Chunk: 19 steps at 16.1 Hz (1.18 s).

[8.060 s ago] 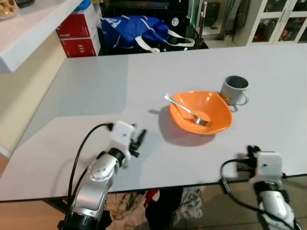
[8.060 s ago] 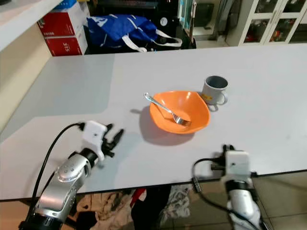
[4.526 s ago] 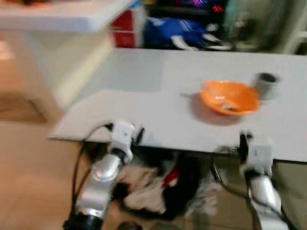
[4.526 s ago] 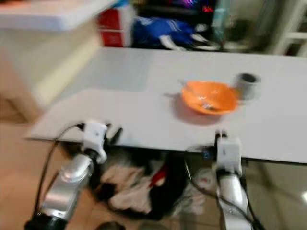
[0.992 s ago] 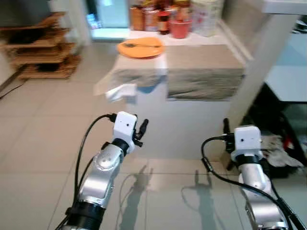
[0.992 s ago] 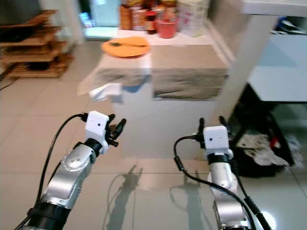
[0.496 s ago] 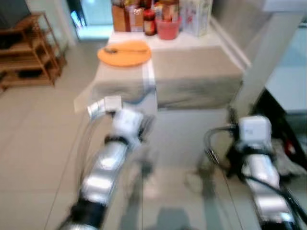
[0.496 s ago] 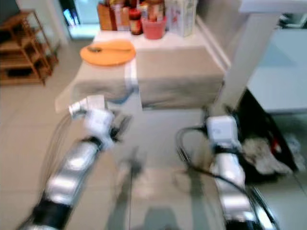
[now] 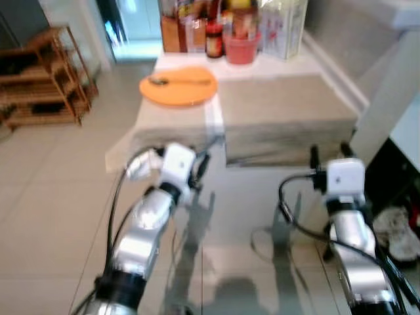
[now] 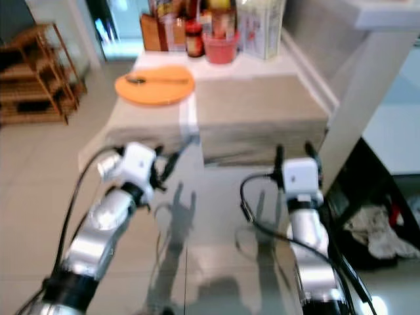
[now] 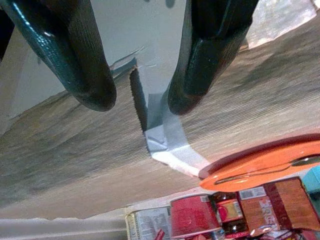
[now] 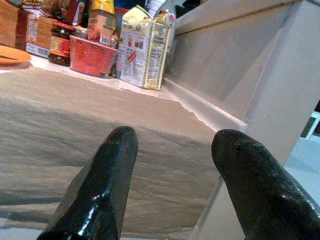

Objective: Setting the table

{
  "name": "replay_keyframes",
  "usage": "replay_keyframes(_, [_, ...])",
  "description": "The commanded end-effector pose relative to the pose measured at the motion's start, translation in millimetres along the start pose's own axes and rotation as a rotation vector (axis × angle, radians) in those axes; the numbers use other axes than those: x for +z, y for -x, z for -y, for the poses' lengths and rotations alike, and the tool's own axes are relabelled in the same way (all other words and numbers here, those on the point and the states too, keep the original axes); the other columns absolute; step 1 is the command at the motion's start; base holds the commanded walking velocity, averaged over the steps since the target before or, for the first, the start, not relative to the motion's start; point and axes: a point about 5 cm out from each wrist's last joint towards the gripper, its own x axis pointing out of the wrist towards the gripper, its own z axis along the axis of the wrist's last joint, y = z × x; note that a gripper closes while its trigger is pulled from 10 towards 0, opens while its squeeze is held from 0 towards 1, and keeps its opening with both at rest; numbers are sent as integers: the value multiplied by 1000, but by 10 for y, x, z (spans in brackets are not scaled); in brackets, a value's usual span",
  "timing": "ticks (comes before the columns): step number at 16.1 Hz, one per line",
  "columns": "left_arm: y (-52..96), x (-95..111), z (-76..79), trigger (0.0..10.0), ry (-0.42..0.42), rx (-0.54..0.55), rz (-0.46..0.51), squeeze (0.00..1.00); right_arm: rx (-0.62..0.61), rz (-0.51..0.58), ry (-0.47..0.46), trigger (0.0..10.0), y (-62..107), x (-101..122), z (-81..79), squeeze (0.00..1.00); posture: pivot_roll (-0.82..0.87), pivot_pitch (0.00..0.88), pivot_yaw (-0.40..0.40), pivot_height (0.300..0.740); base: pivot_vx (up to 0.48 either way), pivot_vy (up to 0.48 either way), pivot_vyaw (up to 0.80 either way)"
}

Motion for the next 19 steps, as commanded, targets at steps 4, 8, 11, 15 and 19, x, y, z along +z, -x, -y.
replay_keyframes(4, [8, 96, -215, 10000, -7, 113, 24, 0, 14, 2, -76, 10000, 10, 34, -12, 0, -7, 0, 26, 740, 0, 0, 0])
replay_keyframes(8, [49, 5, -273, 10000, -29, 134, -31, 0, 67, -70, -111, 10000, -2, -70, -77, 0, 2, 0, 23, 740, 0, 0, 0])
replay_keyframes(11, [40, 45, -308, 10000, -32, 138, -16, 0, 94, -48, -94, 10000, -15, -30, -136, 0, 7, 0, 20, 740, 0, 0, 0])
replay_keyframes(15, [44, 125, -211, 10000, -29, 113, 33, 0, 99, 9, -32, 10000, -7, 30, -137, 0, 4, 0, 24, 740, 347, 332, 0])
replay_keyframes(19, [13, 167, -144, 10000, -30, 98, 55, 0, 79, 19, -17, 10000, -57, 38, -81, 0, 3, 0, 23, 740, 336, 343, 0])
